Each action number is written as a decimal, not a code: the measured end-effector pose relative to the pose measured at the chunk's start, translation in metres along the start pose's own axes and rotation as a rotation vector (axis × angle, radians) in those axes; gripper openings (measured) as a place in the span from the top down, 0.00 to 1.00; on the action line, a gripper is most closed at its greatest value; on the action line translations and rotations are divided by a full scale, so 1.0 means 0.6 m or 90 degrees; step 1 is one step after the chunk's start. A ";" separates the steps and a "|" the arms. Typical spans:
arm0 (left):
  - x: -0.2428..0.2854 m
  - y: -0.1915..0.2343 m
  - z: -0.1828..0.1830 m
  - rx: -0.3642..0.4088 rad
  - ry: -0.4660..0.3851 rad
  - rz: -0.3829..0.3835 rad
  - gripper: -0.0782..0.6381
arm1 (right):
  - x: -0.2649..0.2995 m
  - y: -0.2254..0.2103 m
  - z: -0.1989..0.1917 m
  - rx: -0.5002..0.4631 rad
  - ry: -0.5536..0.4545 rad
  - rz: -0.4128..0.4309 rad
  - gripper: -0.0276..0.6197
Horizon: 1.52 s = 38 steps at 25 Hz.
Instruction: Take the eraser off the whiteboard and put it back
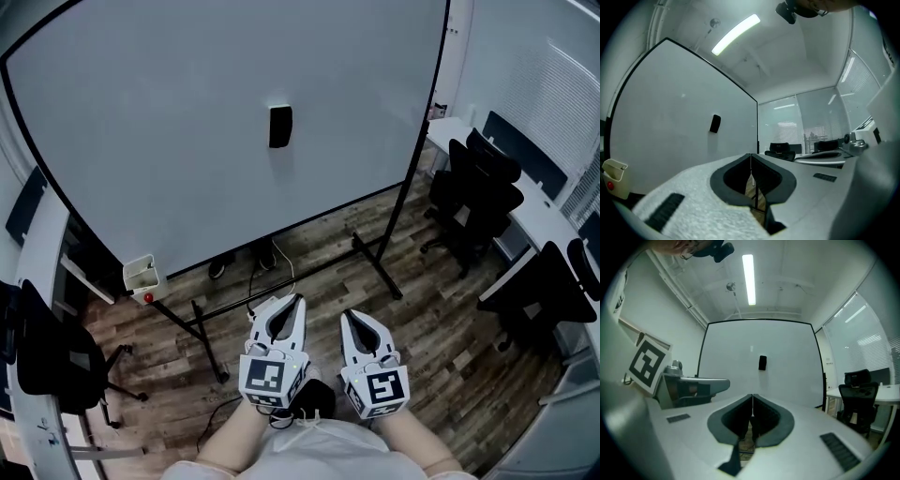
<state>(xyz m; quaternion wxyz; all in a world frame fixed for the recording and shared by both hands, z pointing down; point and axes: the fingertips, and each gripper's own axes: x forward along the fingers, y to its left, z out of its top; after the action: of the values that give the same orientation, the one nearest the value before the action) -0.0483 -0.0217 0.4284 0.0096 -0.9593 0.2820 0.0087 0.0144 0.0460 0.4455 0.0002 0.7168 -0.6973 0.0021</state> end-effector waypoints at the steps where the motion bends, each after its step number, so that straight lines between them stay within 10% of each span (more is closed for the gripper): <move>1: 0.025 0.010 0.002 0.001 -0.002 0.003 0.87 | 0.022 -0.014 0.000 0.002 0.001 0.001 0.91; 15: 0.295 0.185 0.044 0.027 -0.034 0.071 0.87 | 0.331 -0.163 0.045 0.005 -0.018 0.038 0.91; 32: 0.399 0.285 0.109 0.066 -0.076 0.319 0.86 | 0.512 -0.233 0.088 -0.031 -0.037 0.248 0.91; 38: 0.427 0.310 0.139 0.092 -0.072 0.372 0.63 | 0.540 -0.238 0.089 -0.021 -0.033 0.304 0.91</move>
<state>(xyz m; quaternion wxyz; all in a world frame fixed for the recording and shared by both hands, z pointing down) 0.0657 -0.3148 0.3369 0.0907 -0.8325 0.5448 0.0446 0.1665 -0.2741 0.3938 -0.0067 0.5315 -0.8466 -0.0277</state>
